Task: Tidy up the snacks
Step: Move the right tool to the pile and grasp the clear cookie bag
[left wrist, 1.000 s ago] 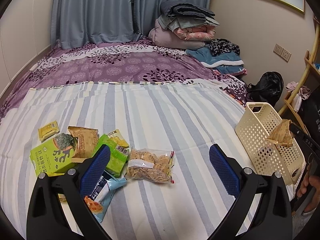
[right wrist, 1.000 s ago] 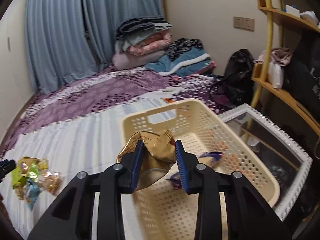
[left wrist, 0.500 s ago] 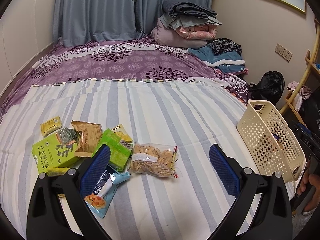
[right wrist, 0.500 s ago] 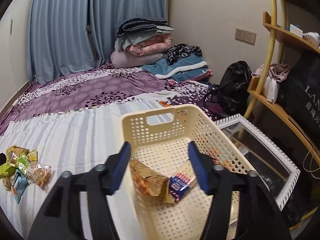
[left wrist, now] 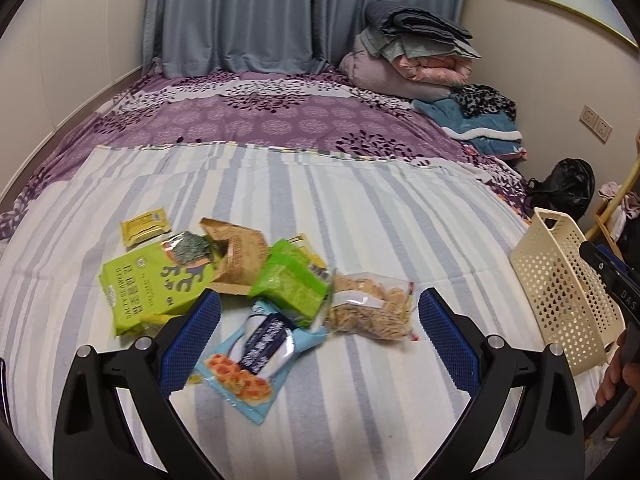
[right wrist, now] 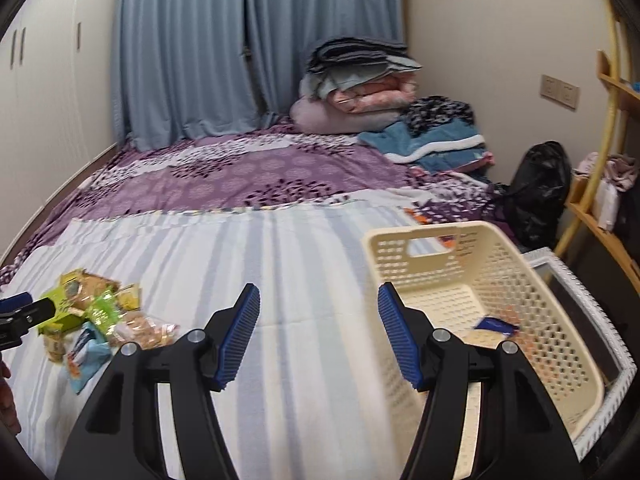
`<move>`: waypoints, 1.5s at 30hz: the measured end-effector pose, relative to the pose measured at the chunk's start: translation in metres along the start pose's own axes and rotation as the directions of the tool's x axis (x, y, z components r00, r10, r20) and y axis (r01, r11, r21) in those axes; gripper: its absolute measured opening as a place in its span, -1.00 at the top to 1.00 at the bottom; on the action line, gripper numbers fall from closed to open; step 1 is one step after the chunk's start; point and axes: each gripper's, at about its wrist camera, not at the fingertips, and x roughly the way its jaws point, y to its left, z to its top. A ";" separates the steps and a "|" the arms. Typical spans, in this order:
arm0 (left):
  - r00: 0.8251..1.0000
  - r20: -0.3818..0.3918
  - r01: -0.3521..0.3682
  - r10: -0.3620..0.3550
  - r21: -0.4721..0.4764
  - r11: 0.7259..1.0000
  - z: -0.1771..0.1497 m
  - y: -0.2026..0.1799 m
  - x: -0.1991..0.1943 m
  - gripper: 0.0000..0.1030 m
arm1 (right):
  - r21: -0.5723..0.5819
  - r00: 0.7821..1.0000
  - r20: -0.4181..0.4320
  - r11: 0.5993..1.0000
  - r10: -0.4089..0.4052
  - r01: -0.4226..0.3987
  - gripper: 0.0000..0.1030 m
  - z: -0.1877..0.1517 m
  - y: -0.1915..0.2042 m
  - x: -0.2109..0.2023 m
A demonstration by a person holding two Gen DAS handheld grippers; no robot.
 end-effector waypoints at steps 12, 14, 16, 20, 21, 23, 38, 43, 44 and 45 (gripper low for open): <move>0.996 -0.047 -0.081 0.078 -0.070 0.994 -0.018 0.058 0.007 -0.95 | -0.073 0.948 -0.146 0.953 0.282 -0.295 -0.50 -0.022 0.091 0.041; 0.994 -0.060 -0.093 0.088 -0.083 0.992 -0.023 0.067 0.010 -0.95 | -0.088 0.936 -0.163 0.941 0.311 -0.328 -0.51 -0.022 0.104 0.047; 0.993 -0.076 -0.097 0.091 -0.091 0.991 -0.027 0.073 0.014 -0.95 | -0.104 0.925 -0.183 0.929 0.334 -0.356 -0.51 -0.022 0.116 0.054; 0.990 -0.108 -0.100 0.090 -0.091 0.991 -0.038 0.080 0.025 -0.95 | -0.128 0.885 -0.223 0.888 0.409 -0.443 -0.67 -0.024 0.137 0.071; 0.989 -0.119 -0.100 0.089 -0.088 0.991 -0.040 0.081 0.029 -0.95 | -0.132 0.873 -0.232 0.875 0.430 -0.466 -0.70 -0.023 0.140 0.078; 0.988 -0.132 -0.096 0.084 -0.084 0.992 -0.044 0.082 0.034 -0.95 | -0.151 0.859 -0.258 0.859 0.443 -0.489 -0.70 -0.023 0.153 0.092; 0.985 -0.151 -0.097 0.086 -0.069 0.993 -0.047 0.088 0.045 -0.95 | -0.155 0.717 -0.459 0.747 0.524 -0.646 -0.70 -0.029 0.190 0.161; 0.985 -0.155 -0.091 0.081 -0.062 0.994 -0.044 0.087 0.051 -0.95 | -0.243 0.718 -0.485 0.712 0.499 -0.659 -0.71 -0.048 0.189 0.138; 0.985 -0.156 -0.089 0.079 -0.060 0.994 -0.044 0.087 0.052 -0.95 | -0.246 0.716 -0.489 0.709 0.498 -0.661 -0.71 -0.051 0.188 0.134; 0.985 -0.156 -0.087 0.077 -0.056 0.995 -0.044 0.085 0.053 -0.95 | -0.250 0.716 -0.491 0.707 0.497 -0.662 -0.71 -0.053 0.187 0.130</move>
